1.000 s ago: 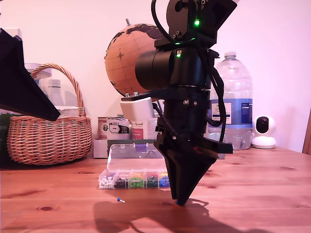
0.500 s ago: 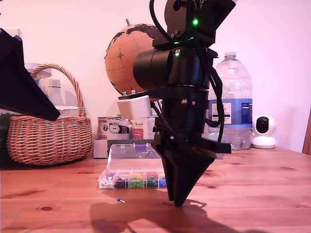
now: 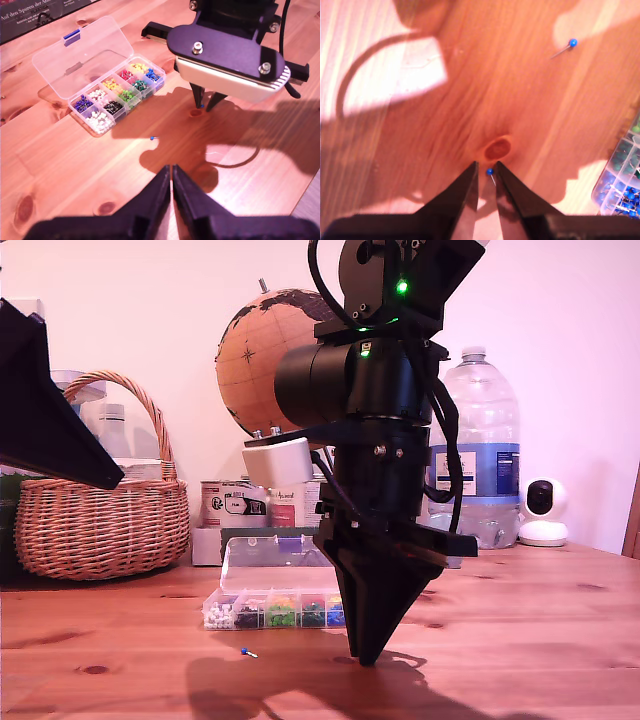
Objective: Sort the loose pins on the table into their correct compartments
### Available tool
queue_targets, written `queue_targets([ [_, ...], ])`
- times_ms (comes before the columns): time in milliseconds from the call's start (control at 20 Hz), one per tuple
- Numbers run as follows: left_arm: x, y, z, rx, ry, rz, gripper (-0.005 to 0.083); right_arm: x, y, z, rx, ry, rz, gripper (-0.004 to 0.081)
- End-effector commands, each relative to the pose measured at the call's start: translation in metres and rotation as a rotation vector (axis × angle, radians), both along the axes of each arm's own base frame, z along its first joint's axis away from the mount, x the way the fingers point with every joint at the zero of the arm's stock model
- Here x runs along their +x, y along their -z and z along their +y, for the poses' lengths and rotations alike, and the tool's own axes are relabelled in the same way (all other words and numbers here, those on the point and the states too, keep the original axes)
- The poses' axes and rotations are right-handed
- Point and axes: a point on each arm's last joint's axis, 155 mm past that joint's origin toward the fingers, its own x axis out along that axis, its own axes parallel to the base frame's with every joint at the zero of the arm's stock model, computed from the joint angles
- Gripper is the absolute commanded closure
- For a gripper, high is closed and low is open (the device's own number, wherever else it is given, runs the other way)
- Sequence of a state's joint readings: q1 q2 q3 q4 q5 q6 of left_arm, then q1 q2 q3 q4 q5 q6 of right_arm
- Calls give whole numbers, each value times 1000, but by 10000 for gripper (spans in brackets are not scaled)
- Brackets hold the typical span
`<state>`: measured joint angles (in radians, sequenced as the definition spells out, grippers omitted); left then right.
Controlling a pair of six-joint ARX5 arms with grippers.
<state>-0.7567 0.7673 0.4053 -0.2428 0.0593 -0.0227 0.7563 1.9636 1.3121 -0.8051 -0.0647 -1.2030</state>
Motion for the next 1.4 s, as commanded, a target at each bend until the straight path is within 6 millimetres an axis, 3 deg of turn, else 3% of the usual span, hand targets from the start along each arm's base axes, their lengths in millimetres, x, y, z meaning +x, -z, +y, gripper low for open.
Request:
queue_targets([
  [0,-1,2,0,1,4,-1,795,-6,15,0,-24,-11,29,703],
  [300,-1,2,0,1,4,-1,795,-5,15,1,-21,-11,26,775],
  [750,-1,2,0,1,4,-1,795,0,14,-3,-42,-7,-2,778],
  [1350,-1,2,0,0,4,-1,795,10,-14,6,3,20,-49,778],
])
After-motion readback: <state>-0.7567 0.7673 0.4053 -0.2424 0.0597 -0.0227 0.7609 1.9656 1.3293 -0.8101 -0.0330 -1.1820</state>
